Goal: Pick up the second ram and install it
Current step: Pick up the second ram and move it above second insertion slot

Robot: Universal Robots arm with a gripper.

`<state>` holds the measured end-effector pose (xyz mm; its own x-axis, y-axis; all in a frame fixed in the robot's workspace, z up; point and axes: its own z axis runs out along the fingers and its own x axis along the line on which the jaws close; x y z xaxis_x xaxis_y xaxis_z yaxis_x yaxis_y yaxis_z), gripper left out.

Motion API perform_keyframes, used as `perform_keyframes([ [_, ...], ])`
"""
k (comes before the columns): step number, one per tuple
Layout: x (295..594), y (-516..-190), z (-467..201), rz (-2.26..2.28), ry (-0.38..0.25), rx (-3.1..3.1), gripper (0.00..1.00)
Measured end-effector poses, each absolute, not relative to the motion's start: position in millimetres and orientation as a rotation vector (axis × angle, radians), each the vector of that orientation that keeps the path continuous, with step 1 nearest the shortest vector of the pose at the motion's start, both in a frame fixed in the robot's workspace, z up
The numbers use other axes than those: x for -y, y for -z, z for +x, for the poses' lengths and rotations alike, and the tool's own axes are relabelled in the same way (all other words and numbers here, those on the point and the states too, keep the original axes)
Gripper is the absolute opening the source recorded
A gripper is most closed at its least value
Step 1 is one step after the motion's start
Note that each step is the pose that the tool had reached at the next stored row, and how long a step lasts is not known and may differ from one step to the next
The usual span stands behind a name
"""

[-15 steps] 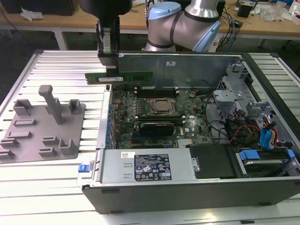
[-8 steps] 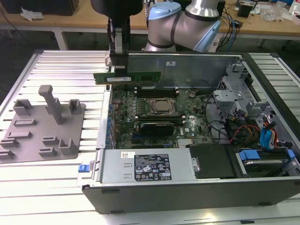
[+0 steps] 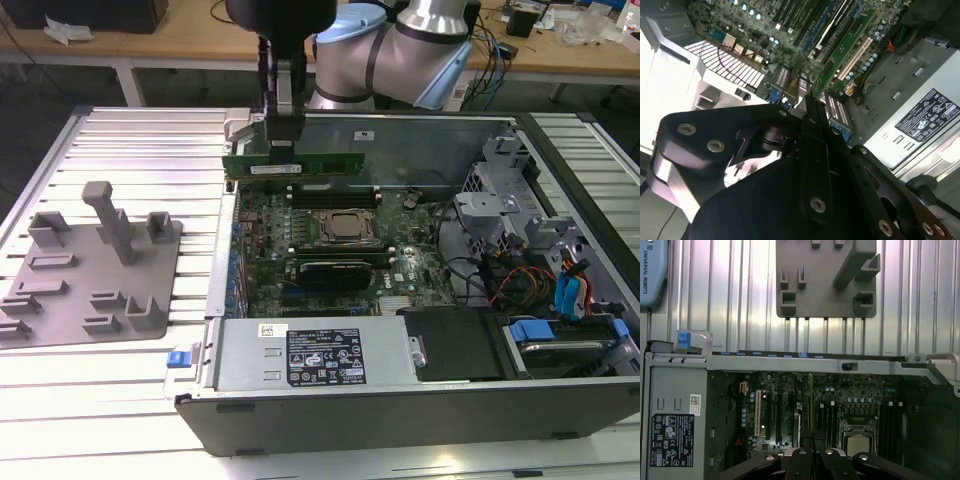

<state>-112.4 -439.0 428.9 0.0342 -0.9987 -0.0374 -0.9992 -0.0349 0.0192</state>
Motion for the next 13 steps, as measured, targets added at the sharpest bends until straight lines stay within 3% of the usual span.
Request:
perform_keyframes([
  [13, 439.0, -428.9, -79.9, -2.25, -0.063, -2.174, 0.09],
])
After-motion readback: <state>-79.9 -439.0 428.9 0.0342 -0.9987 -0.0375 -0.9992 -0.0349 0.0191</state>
